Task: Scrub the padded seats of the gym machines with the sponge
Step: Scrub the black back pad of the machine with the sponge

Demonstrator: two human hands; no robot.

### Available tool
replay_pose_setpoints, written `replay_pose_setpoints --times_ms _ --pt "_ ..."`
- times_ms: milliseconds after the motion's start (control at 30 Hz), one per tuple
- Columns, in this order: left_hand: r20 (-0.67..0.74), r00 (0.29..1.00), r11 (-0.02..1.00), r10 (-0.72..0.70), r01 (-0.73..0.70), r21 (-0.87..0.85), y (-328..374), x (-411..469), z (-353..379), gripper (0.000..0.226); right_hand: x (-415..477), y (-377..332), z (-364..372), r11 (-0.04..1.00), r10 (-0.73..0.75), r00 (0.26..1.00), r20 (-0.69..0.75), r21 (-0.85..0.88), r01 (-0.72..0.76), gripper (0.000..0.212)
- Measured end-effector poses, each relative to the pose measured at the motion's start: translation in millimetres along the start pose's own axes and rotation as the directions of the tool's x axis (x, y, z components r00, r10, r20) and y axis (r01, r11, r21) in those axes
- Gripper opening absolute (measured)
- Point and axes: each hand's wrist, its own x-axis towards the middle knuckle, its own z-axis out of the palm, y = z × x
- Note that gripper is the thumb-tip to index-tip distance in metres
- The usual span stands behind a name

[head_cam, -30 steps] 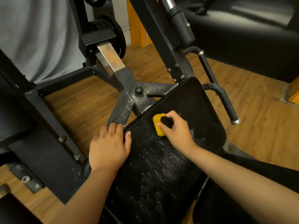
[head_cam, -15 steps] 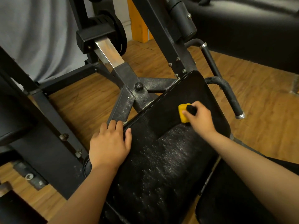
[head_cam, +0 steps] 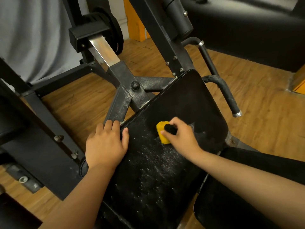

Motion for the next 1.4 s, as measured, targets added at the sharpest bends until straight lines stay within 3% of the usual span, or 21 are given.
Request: replay_pose_setpoints --times_ms 133,300,467,633,733,867,967,1033,1100,1200,1300,1400 --pt "0.001 1.000 1.000 0.004 -0.004 -0.010 -0.3 -0.3 -0.3 0.038 -10.8 -4.2 3.7 0.999 -0.051 0.997 0.057 -0.003 0.051 0.026" --pt "0.029 1.000 1.000 -0.002 0.003 -0.009 0.2 0.1 -0.6 0.041 6.9 27.4 -11.6 0.996 0.091 0.981 -0.172 0.007 -0.091 0.022" --pt "0.039 0.999 1.000 0.008 -0.008 -0.001 -0.1 0.1 -0.9 0.041 13.4 83.1 -37.4 0.893 0.445 0.826 -0.346 0.101 -0.439 0.023" --pt "0.034 0.999 1.000 0.014 -0.015 0.007 -0.1 0.2 0.6 0.039 12.4 74.2 -22.4 0.844 0.529 0.728 -0.437 0.175 -0.507 0.023" --pt "0.037 0.999 1.000 0.017 -0.017 0.010 0.0 0.3 0.9 0.040 -1.1 47.0 -1.1 0.903 0.430 0.812 -0.395 0.194 -0.383 0.018" --pt "0.039 0.999 1.000 0.024 -0.024 0.006 0.5 -0.2 -0.4 0.041 -46.1 8.4 35.2 0.959 0.225 0.946 -0.234 0.227 -0.172 0.018" --pt "0.031 0.999 1.000 0.019 -0.019 -0.003 1.1 -0.3 -0.9 0.041 -59.7 6.3 38.3 0.978 0.160 0.976 -0.147 0.161 -0.136 0.019" --pt "0.024 1.000 1.000 0.018 -0.018 -0.001 1.5 -0.2 -0.2 0.041 -54.2 17.7 29.7 0.988 0.124 0.977 -0.172 0.108 -0.107 0.019" --pt "0.021 1.000 1.000 0.020 -0.020 -0.003 1.6 -0.1 0.0 0.041 -45.0 37.3 18.3 0.988 0.152 0.955 -0.255 0.078 -0.137 0.018" --pt "0.025 0.999 1.000 0.021 -0.021 -0.008 1.1 0.0 0.1 0.041 -31.6 75.2 -3.2 0.954 0.296 0.877 -0.379 0.068 -0.293 0.018" --pt "0.027 0.999 1.000 0.020 -0.020 -0.015 1.1 -0.3 -0.7 0.042 -25.5 106.1 -22.7 0.881 0.454 0.785 -0.422 0.080 -0.467 0.019" --pt "0.023 0.999 1.000 0.028 -0.027 -0.013 1.8 0.2 -1.8 0.043 -22.1 114.4 -26.8 0.830 0.532 0.723 -0.441 0.102 -0.549 0.020"
